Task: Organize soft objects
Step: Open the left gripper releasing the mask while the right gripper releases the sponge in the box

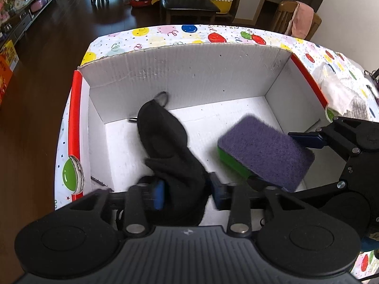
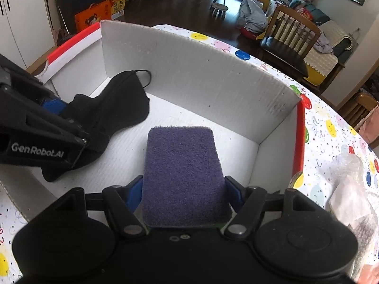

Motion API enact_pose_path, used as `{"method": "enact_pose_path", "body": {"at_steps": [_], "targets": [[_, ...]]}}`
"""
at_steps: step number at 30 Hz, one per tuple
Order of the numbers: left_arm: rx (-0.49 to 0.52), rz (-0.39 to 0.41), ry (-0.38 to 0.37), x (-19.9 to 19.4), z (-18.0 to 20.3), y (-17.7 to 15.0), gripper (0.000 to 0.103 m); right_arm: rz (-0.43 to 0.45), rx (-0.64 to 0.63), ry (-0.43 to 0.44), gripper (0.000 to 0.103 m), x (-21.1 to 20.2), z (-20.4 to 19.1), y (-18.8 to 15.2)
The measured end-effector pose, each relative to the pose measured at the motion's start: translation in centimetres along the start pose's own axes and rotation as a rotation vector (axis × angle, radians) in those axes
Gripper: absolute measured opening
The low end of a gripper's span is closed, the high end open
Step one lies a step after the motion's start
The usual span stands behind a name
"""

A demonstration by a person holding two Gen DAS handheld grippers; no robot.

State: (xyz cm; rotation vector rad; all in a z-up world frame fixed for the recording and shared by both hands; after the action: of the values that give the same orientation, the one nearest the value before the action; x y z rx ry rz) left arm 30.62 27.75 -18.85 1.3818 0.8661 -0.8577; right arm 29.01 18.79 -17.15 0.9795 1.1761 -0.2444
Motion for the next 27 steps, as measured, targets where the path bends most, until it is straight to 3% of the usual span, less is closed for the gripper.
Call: {"method": "enact_pose_path", "body": {"at_steps": [1,4,7,27], "targets": [[0.004,0.001,0.008,0.0,0.1,0.0,0.059,-0.003,0.000,0.004,0.071,0.1,-0.1,0.3],[0.009,0.023,-0.004,-0.5,0.3,0.1,0.067,0.003,-0.002,0.019,0.074,-0.2,0.0,0.1],[0.021,0.041,0.002,-1.0,0.5,0.2,0.068,0.021,0.005,0.039,0.082,-1.0,0.1,0.1],[0.090,0.217,0.045,-8.4,3.5,0.9,0.069,0.202,0.114,0.139,0.089,-10.4,3.0,0.1]]}}
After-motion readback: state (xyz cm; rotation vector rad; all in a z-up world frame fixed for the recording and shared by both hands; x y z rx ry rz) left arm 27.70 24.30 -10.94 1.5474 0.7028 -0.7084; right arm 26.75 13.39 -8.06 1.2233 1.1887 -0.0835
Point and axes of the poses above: each gripper's, at about its wrist camera, not at the fingertips, and x roughly the way its jaws point, z to its right, y to its top, the point moved 7 cm from there along x, roughly the way its jaws point, and after that the axes turned 13 degrees about x, right-handed, at the moved point
